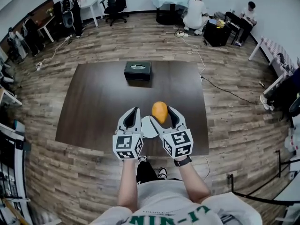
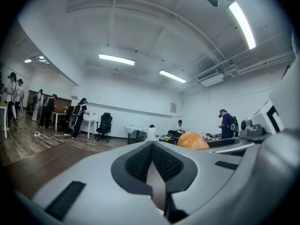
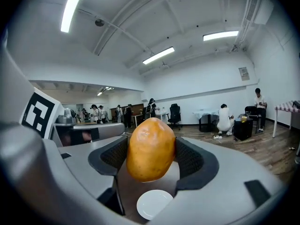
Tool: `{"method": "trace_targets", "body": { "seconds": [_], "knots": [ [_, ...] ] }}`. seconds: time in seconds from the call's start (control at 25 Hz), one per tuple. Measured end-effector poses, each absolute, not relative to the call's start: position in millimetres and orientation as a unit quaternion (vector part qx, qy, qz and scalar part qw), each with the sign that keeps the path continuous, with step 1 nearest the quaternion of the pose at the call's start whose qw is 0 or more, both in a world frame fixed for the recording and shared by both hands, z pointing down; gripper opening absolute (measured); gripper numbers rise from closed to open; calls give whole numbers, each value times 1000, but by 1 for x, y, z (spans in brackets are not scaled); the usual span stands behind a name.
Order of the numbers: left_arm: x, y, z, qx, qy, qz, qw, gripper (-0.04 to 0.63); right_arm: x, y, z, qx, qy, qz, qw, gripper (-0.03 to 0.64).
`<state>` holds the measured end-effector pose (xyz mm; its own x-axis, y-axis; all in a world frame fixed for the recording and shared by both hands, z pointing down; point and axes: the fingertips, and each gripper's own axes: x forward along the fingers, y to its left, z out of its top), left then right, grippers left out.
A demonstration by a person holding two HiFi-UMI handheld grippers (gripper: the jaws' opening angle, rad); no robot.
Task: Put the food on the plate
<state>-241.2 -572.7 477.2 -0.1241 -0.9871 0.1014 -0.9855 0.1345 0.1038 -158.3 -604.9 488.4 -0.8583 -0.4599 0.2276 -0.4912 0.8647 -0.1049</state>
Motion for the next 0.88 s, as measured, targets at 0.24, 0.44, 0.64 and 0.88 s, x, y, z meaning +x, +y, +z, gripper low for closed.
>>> {"method": "trace_targets", "body": {
  "seconds": [0.24,0.44,0.64,0.88],
  "knots": [
    [-287,-604,517,665,-739,7,106,14,-209,-632,537,239,-954,117,142,328],
    [-317,-619,554,668,-734,8,125,12,-236,-646,584,244,-942,145,180,328],
    [-334,-629,607,671,-722,21,169,12,-252,-655,640,253,-924,184,219,328],
    [-340,-634,657,680,-701,31,215,12,-252,-659,700,274,-902,212,259,328]
  ]
}}
